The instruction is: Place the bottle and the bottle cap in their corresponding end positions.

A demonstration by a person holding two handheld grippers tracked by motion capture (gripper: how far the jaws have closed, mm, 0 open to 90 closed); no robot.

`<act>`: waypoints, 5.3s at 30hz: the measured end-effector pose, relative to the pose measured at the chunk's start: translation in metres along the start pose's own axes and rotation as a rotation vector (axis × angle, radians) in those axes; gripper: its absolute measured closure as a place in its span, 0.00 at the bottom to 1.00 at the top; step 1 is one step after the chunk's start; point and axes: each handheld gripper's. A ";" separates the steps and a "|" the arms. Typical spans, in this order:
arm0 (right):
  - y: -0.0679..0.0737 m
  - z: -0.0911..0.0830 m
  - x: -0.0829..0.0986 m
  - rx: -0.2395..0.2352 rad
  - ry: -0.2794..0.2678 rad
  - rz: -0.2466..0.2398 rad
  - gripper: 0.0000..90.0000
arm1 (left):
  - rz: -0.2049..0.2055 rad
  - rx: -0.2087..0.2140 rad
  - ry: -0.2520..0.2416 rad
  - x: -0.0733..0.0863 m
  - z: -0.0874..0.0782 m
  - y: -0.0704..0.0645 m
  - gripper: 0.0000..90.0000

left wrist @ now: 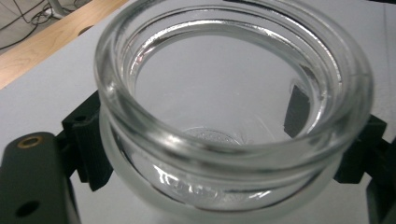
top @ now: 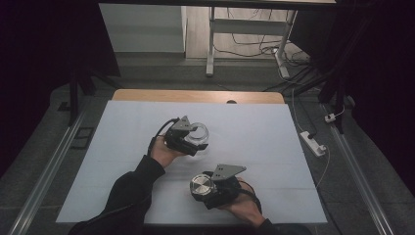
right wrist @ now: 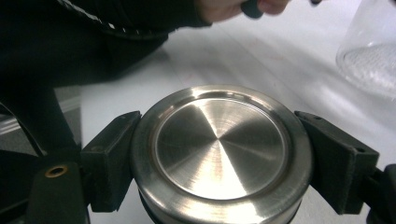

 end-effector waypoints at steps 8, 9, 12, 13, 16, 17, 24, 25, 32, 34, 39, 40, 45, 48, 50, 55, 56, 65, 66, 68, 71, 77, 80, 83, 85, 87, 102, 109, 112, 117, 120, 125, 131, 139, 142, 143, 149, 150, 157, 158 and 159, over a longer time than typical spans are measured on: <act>-0.008 0.007 0.010 0.027 0.043 0.005 0.21 | -0.004 -0.019 -0.004 0.004 0.008 0.007 0.17; -0.009 0.007 0.011 0.029 0.047 0.007 0.21 | -0.006 -0.018 -0.004 0.004 0.009 0.009 0.17; -0.011 0.010 0.014 0.034 0.062 0.010 0.21 | -0.005 -0.025 0.001 0.006 0.015 0.012 0.17; -0.012 0.011 0.015 0.035 0.067 0.009 0.21 | -0.005 -0.025 0.001 0.006 0.015 0.012 0.17; -0.012 0.014 0.016 0.035 0.080 0.004 0.21 | -0.002 -0.035 0.009 0.008 0.020 0.014 0.17; -0.012 0.017 0.018 0.035 0.092 -0.002 0.21 | -0.002 -0.041 0.014 0.010 0.023 0.015 0.17; -0.014 0.021 0.022 0.049 0.122 -0.029 0.21 | 0.000 -0.052 0.025 0.014 0.030 0.016 0.17; -0.014 0.022 0.023 0.052 0.132 -0.037 0.21 | 0.000 -0.052 0.025 0.014 0.030 0.016 0.17; -0.012 0.025 0.026 0.061 0.175 -0.066 0.20 | 0.012 -0.049 0.037 0.020 0.035 0.014 0.16; -0.013 0.026 0.026 0.062 0.194 -0.075 0.20 | 0.001 -0.045 0.031 0.022 0.035 0.016 0.16; -0.012 0.026 0.026 0.063 0.203 -0.074 0.20 | -0.026 -0.042 0.040 0.023 0.034 0.019 0.16; -0.011 0.026 0.025 0.073 0.206 -0.073 0.19 | -0.040 -0.042 0.042 0.023 0.034 0.020 0.16; -0.012 0.025 0.023 0.077 0.197 -0.052 0.13 | -0.020 -0.053 0.068 0.022 0.034 0.017 0.13; -0.013 0.024 0.022 0.075 0.187 -0.043 0.11 | -0.017 -0.048 0.080 0.021 0.033 0.017 0.11; -0.013 0.022 0.020 0.076 0.178 -0.032 0.10 | -0.029 -0.048 0.077 0.021 0.031 0.016 0.11; -0.014 0.018 0.015 0.078 0.149 -0.019 0.09 | -0.038 -0.044 0.064 0.016 0.023 0.015 0.08; -0.014 0.017 0.015 0.079 0.144 -0.018 0.09 | -0.039 -0.044 0.065 0.015 0.022 0.015 0.07; -0.015 0.012 0.009 0.080 0.125 -0.011 0.08 | -0.047 -0.041 0.079 0.013 0.012 0.012 0.04; -0.015 0.011 0.009 0.082 0.122 -0.010 0.08 | -0.051 -0.038 0.079 0.013 0.011 0.012 0.03; -0.015 0.009 0.007 0.084 0.113 -0.007 0.07 | -0.061 -0.035 0.077 0.013 0.008 0.012 0.03; -0.016 0.005 0.005 0.091 0.100 -0.001 0.07 | -0.080 -0.027 0.074 0.012 0.004 0.011 0.02; -0.017 0.000 0.002 0.099 0.081 0.011 0.07 | -0.082 -0.021 0.076 0.010 -0.003 0.006 0.00; -0.017 -0.001 0.001 0.100 0.078 0.013 0.06 | -0.067 -0.026 0.087 0.010 -0.007 0.002 0.00; -0.017 -0.003 0.000 0.097 0.074 0.011 0.06 | -0.064 -0.021 0.086 0.009 -0.012 -0.001 0.00; -0.016 -0.004 -0.001 0.096 0.070 0.007 0.06 | -0.070 -0.014 0.077 0.008 -0.016 -0.003 0.00; -0.016 -0.006 -0.002 0.096 0.061 0.005 0.06 | -0.075 -0.007 0.067 0.008 -0.019 -0.005 0.00; -0.023 -0.013 -0.007 0.106 0.057 0.036 0.02 | -0.140 0.056 0.019 0.012 -0.047 -0.020 0.00; -0.023 -0.016 -0.008 0.126 0.064 0.033 0.00 | -0.149 0.073 0.025 0.015 -0.056 -0.029 0.00; -0.025 -0.017 -0.008 0.131 0.066 0.038 0.00 | -0.162 0.079 0.022 0.016 -0.060 -0.030 0.00; -0.026 -0.021 -0.010 0.146 0.056 0.033 0.00 | -0.178 0.093 0.008 0.017 -0.068 -0.034 0.00; -0.026 -0.023 -0.010 0.152 0.054 0.023 0.00 | -0.170 0.093 0.006 0.017 -0.073 -0.037 0.00; -0.027 -0.028 -0.013 0.163 0.044 0.013 0.00 | -0.160 0.100 0.011 0.018 -0.081 -0.043 0.00; -0.029 -0.034 -0.015 0.169 0.040 0.038 0.00 | -0.150 0.090 0.020 0.020 -0.092 -0.052 0.00; -0.027 -0.040 -0.019 0.166 0.043 0.032 0.00 | -0.142 0.073 0.031 0.027 -0.108 -0.063 0.00; -0.026 -0.043 -0.018 0.178 0.048 0.026 0.00 | -0.145 0.069 0.033 0.030 -0.114 -0.065 0.00; -0.026 -0.044 -0.018 0.180 0.050 0.025 0.00 | -0.147 0.069 0.033 0.030 -0.115 -0.066 0.00; -0.026 -0.050 -0.017 0.192 0.058 0.028 0.00 | -0.160 0.065 0.019 0.037 -0.129 -0.071 0.00; -0.026 -0.051 -0.017 0.194 0.058 0.027 0.00 | -0.166 0.064 0.017 0.038 -0.131 -0.071 0.00; -0.026 -0.062 -0.016 0.218 0.050 0.029 0.00 | -0.203 0.032 0.010 0.046 -0.149 -0.074 0.00; -0.026 -0.064 -0.015 0.223 0.049 0.031 0.00 | -0.207 0.029 0.011 0.047 -0.152 -0.074 0.00; -0.027 -0.065 -0.015 0.227 0.049 0.034 0.00 | -0.210 0.024 0.011 0.048 -0.155 -0.075 0.00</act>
Point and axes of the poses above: each handheld gripper's, and its own axes: z roughly forward along the jaws, x roughly out of its underside, y roughly to its left, and after that the axes turned 15 degrees about -y, right-handed
